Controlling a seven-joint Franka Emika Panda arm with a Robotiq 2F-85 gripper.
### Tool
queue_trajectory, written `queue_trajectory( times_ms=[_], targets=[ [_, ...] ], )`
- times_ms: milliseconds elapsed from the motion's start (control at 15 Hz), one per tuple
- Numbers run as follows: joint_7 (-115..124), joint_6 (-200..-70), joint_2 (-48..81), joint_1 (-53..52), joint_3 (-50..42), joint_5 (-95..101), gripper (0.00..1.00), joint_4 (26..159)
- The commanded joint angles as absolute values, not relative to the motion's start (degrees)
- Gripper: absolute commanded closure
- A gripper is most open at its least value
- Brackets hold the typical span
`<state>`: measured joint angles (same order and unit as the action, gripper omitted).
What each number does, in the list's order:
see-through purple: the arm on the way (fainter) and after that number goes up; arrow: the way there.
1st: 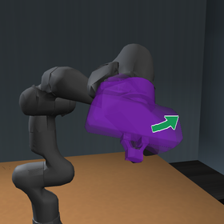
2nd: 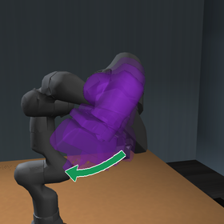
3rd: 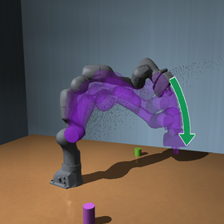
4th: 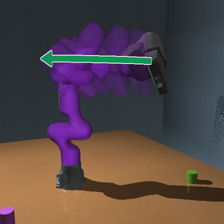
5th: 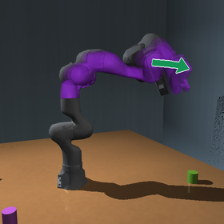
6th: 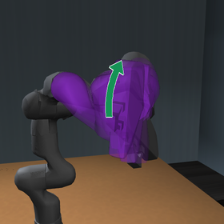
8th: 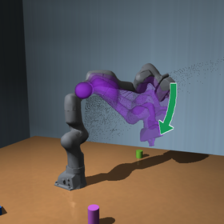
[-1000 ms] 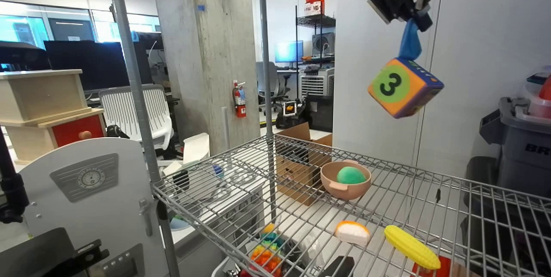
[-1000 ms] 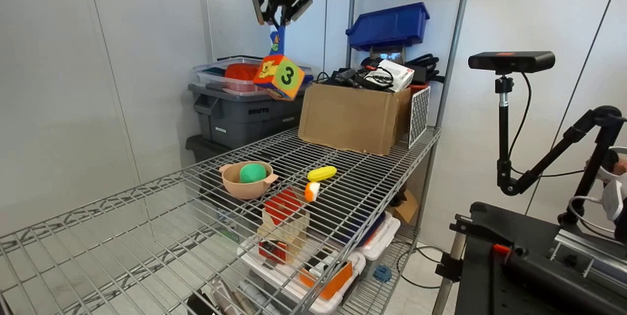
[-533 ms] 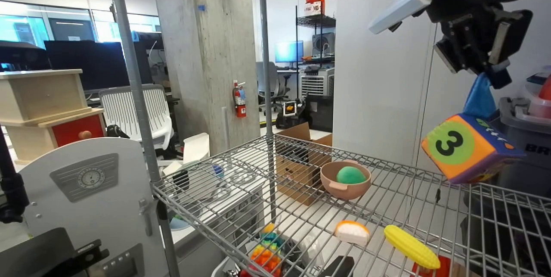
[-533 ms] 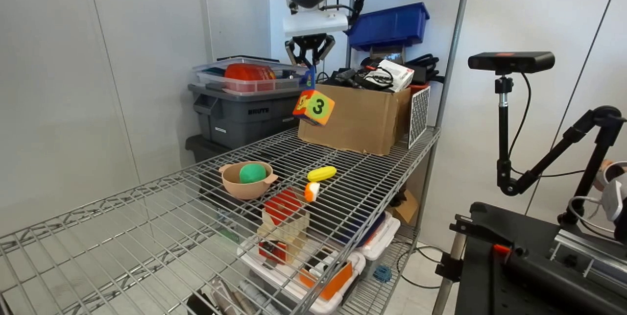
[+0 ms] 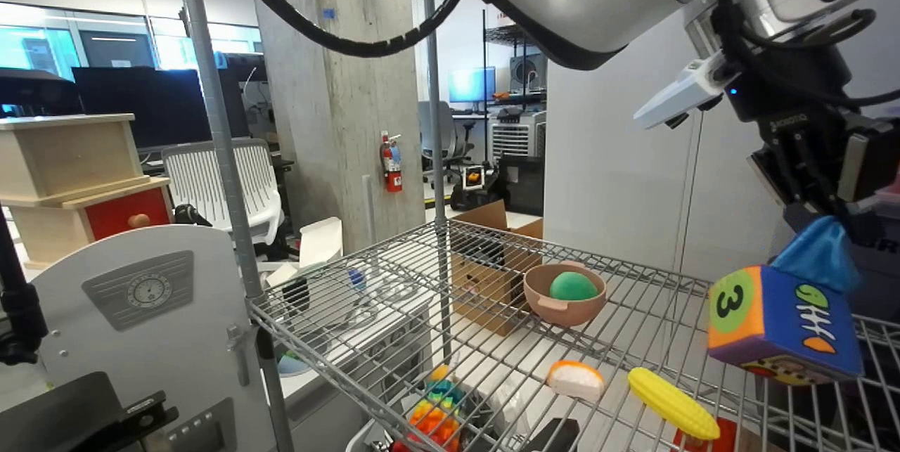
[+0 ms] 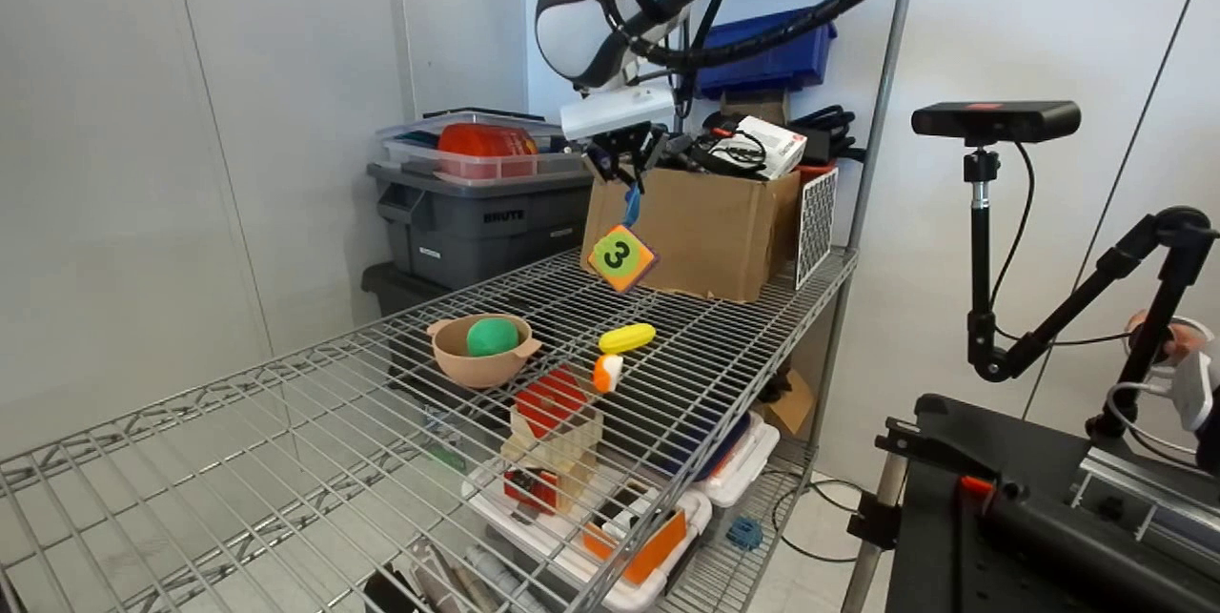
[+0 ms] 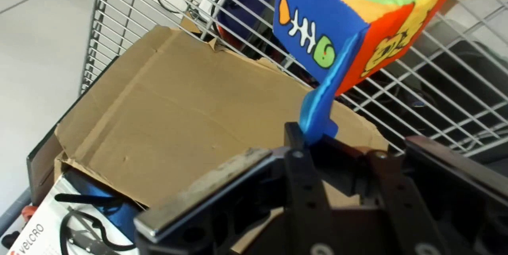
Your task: Move the cube to the right, remove the green object from the bowl and put it on the shelf
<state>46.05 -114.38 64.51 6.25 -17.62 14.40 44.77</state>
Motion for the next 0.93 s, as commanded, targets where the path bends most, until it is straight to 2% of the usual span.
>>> queue_trajectory(
  times_ms=[0,333,600,667,867],
  targets=[
    [46.5,-106.7,70.7,11.0,-17.8,12.3,0.99,31.8],
    [46.2,-102.3,72.5,11.8,-16.5,12.4,0.99,25.8],
    [40.4,-100.7,69.6,7.8,-12.1,11.9,0.99,28.3],
    [40.9,-99.0,69.4,6.9,-11.6,11.8,0.75,28.1],
    [40.8,-95.9,69.4,6.5,-10.6,11.3,0.55,27.6]
  ],
)
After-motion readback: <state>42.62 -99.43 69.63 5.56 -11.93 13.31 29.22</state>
